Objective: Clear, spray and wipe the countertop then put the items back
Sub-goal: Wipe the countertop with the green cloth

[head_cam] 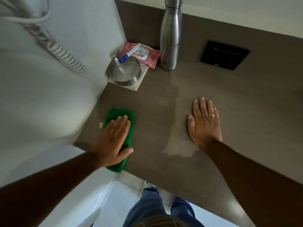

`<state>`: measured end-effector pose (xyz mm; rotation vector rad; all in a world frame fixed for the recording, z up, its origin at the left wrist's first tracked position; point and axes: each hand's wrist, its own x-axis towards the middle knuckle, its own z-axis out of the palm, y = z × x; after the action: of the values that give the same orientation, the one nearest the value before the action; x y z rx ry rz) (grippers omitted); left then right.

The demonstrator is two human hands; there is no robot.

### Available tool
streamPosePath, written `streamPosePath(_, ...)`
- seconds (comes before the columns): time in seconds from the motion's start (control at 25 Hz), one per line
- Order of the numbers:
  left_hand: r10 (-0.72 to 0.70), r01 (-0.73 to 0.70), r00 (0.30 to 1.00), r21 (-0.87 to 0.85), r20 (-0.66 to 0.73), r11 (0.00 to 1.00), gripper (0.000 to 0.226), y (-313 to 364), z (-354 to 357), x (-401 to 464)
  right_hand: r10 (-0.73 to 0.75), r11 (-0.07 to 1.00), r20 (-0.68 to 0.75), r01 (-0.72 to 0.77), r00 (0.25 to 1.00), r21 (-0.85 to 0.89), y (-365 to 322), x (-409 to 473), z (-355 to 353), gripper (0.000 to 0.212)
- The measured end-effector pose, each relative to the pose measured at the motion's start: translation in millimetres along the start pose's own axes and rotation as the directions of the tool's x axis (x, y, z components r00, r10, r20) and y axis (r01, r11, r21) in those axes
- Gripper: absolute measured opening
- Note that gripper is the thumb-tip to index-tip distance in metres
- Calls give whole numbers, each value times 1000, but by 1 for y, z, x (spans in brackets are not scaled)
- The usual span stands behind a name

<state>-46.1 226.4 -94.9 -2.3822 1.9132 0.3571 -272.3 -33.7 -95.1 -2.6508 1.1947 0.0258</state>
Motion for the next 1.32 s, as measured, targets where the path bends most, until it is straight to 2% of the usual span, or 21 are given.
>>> streamPosePath(0.04,199,-200,980,15,23,980,90,10,5,1,7,996,-26,-4,1000,88,1,-2,-2,61)
streamPosePath(0.08,377,-378,925,5,42,926,88,11,4,9,21,981,-63,-8,998,195,2,-6,-4,61)
streamPosePath(0.12,468,-467,883,-12,30,884,85,9,-1,30,53,953,-109,-17,993,304,6,-11,-4,60)
streamPosePath(0.16,456,-456,890,-31,0,890,81,10,-7,59,100,915,-150,-32,984,403,9,-17,-5,60)
streamPosePath(0.2,357,-359,933,-50,-45,932,78,13,-13,94,160,875,-178,-55,971,481,15,-24,-6,60)
streamPosePath(0.24,187,-193,979,-75,-84,978,77,20,-20,129,228,838,-194,-91,954,537,21,-33,-8,60)
streamPosePath(0.32,-134,125,986,-91,-99,988,77,47,-32,187,358,780,-213,-166,909,603,39,-55,-13,59)
streamPosePath(0.4,-239,230,967,-104,-85,968,80,75,-37,215,418,757,-225,-200,880,622,58,-79,-21,59)
streamPosePath(0.48,-246,233,965,-132,-91,963,82,94,-36,220,457,749,-231,-232,859,620,72,-99,-30,59)
streamPosePath(0.6,-230,222,973,-223,-11,949,81,116,-41,218,484,750,-233,-263,844,607,68,-107,-42,57)
streamPosePath(0.68,-117,125,992,-345,44,930,75,126,-49,215,447,768,-204,-257,871,586,49,-92,-48,56)
streamPosePath(0.76,-7,-4,1000,-471,-22,882,69,113,-54,198,350,826,-134,-238,927,510,21,-62,-51,54)
streamPosePath(0.8,-7,-36,996,-445,-94,895,68,98,-52,185,281,870,-94,-212,955,446,5,-43,-50,53)
streamPosePath(0.88,-122,52,973,-326,-197,944,71,61,-44,154,138,944,-44,-118,989,307,-31,-2,-44,57)
streamPosePath(1.0,-271,231,951,-242,-148,942,75,27,-30,129,92,992,32,-95,995,85,-77,48,-26,64)
streamPosePath(1.12,-212,203,966,-74,-147,976,73,26,-17,131,115,992,83,-109,990,-65,-84,62,1,65)
streamPosePath(1.28,-192,177,970,-106,-149,978,70,25,-16,132,55,996,62,-50,997,-78,-73,-13,17,63)
streamPosePath(1.32,-195,180,969,-109,-150,978,70,25,-17,131,83,993,56,-78,995,-86,-58,-39,18,63)
